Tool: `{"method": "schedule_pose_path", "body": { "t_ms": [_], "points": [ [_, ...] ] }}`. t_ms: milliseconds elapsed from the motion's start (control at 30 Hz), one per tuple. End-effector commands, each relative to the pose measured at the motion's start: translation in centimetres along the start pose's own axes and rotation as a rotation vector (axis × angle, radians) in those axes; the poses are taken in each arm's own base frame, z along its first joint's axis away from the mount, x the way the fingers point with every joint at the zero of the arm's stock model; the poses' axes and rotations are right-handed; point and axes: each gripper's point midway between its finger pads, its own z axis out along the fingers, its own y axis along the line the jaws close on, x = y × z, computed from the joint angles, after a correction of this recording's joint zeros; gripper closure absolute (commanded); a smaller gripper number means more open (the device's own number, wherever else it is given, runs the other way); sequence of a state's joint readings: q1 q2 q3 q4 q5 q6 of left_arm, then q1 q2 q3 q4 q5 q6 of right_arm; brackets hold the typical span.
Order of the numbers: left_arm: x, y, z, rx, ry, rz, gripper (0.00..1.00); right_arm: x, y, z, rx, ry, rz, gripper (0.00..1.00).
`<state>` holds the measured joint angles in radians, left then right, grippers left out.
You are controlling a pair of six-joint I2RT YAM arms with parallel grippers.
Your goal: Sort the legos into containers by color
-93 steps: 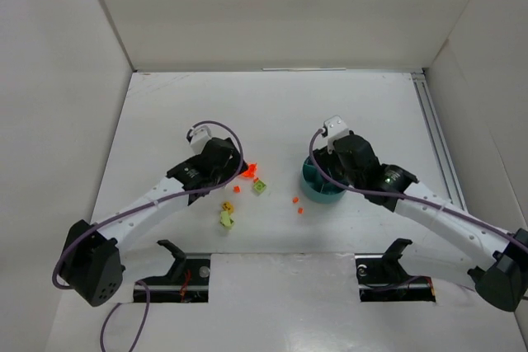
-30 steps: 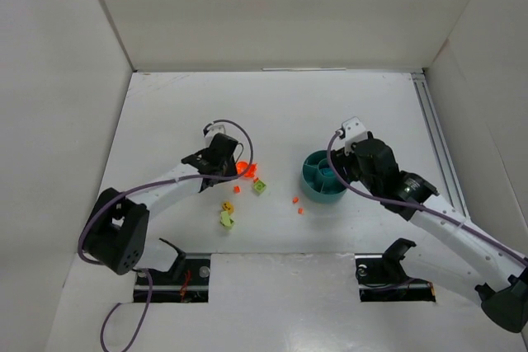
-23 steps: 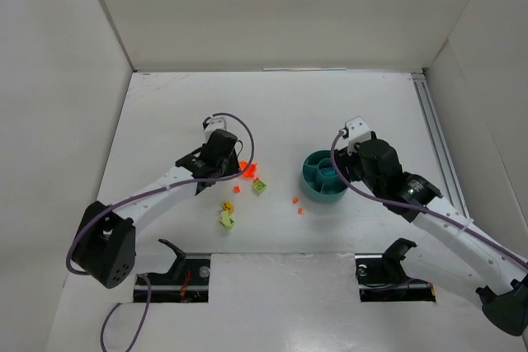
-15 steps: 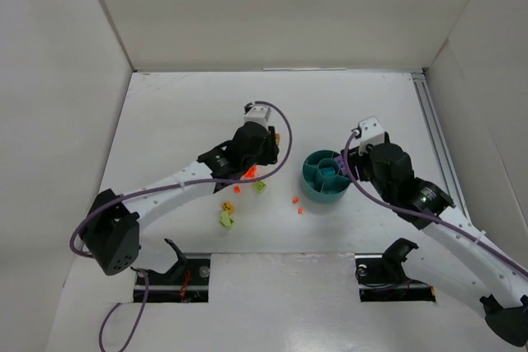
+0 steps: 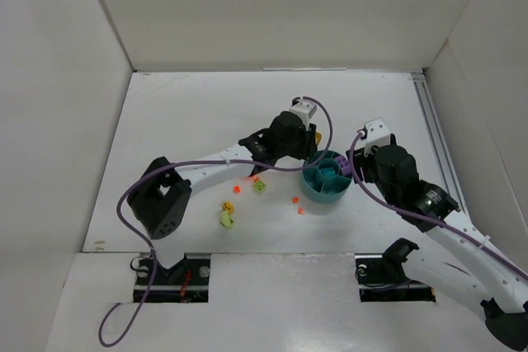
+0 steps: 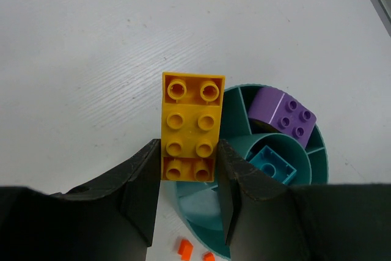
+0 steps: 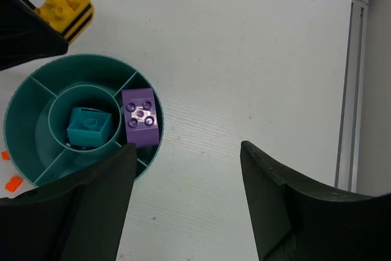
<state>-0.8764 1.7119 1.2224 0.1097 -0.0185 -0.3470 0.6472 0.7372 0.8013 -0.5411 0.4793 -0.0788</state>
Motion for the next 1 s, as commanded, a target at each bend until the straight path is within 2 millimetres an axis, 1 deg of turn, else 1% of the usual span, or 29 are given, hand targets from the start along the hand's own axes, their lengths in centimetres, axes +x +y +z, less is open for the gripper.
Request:
{"method": "schedule_pose_path", "body": {
  "t_ms": [0,33,67,100,167,233,267,300,333,367,600,767,800,867,900,967],
  "points": [
    [-2.7,-4.4,-0.1,0.151,-0.06,0.059,0.86,-0.5,-0.7,-0.2,0.027,-0.02,0.023,0.26],
    [-2.5,-4.3,0.2,0.146,-0.048,0.069,0.86,-0.5,-0.7,-0.2,0.027,-0.02,0.023,0.26],
    [-1.7,-4.8,0.6,0.151,-0.027,0.076,0.86,-0.5,-0.7,-0.2,0.027,-0.02,0.023,0.26],
    [-1.8,-5.2,0.7,0.148,-0.028,0.089,0.86,-0.5,-0.7,-0.2,0.027,-0.02,0.023,0.26],
    [-1.4,-4.7,1.3,0.124,-0.017,0.089,0.86,-0.5,-0.7,-0.2,0.027,-0.02,0.023,0.26],
    [-1.3,-4.5,1.3,0.109,-0.013,0.079,0.86,-0.5,-0.7,-0.2,0.027,-0.02,0.023,0.26],
    [-0.9,-4.3,1.7,0.105,-0.003,0.079,0.86,-0.2,-0.6,-0.1,0.027,-0.012,0.019,0.26],
    [-1.1,-4.4,1.6,0.105,-0.003,0.079,0.86,-0.2,-0.6,-0.1,0.027,-0.012,0.019,0.26],
    [-0.8,-4.1,1.9,0.093,0.002,0.08,0.86,-0.2,-0.6,-0.1,0.027,-0.012,0.019,0.26],
    [-1.2,-4.3,1.8,0.096,-0.006,0.079,0.86,-0.2,-0.6,-0.1,0.027,-0.012,0.019,0.26],
    [-1.3,-4.2,1.9,0.088,-0.009,0.07,0.85,-0.2,-0.6,-0.1,0.027,-0.012,0.019,0.26],
    [-0.7,-3.7,1.8,0.066,0.013,0.072,0.85,-0.2,-0.6,-0.1,0.027,-0.012,0.019,0.26],
    [-0.3,-3.5,1.8,0.063,0.022,0.072,0.85,-0.2,-0.6,-0.1,0.027,-0.012,0.019,0.26],
    [-0.7,-3.5,1.6,0.058,0.01,0.062,0.85,-0.2,-0.6,-0.1,0.027,-0.012,0.019,0.26],
    [-0.3,-3.4,1.6,0.054,0.018,0.063,0.83,-0.2,-0.6,-0.1,0.027,-0.012,0.019,0.26],
    [-0.3,-3.3,1.6,0.054,0.018,0.063,0.8,-0.2,-0.6,-0.1,0.027,-0.012,0.019,0.26]
  ]
}}
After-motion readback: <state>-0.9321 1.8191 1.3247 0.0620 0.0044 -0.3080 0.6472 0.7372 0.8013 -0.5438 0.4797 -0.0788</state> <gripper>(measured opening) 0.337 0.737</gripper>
